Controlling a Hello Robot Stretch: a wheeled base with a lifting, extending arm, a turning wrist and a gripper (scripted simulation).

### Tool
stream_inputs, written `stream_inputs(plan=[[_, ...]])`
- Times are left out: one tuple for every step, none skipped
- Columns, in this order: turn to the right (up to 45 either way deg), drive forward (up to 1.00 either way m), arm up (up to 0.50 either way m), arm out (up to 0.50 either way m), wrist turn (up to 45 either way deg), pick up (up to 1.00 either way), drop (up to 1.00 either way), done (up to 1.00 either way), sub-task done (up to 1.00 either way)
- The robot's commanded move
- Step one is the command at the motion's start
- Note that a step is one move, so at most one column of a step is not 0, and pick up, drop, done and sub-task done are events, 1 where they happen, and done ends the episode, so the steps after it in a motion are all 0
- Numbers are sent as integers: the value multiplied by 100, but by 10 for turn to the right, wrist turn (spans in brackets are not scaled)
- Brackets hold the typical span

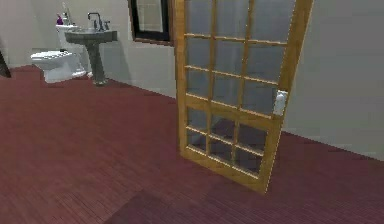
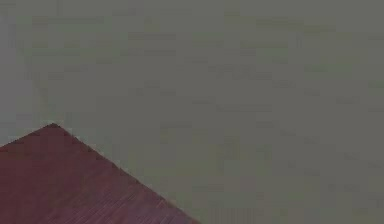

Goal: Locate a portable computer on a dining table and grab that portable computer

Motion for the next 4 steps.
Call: stream_inputs(plan=[[450,0,0,0,0,0,0,0,0],[450,0,0,0,0,0,0,0,0],[330,0,0,0,0,0,0,0,0],[30,0,0,0,0,0,0,0,0]])
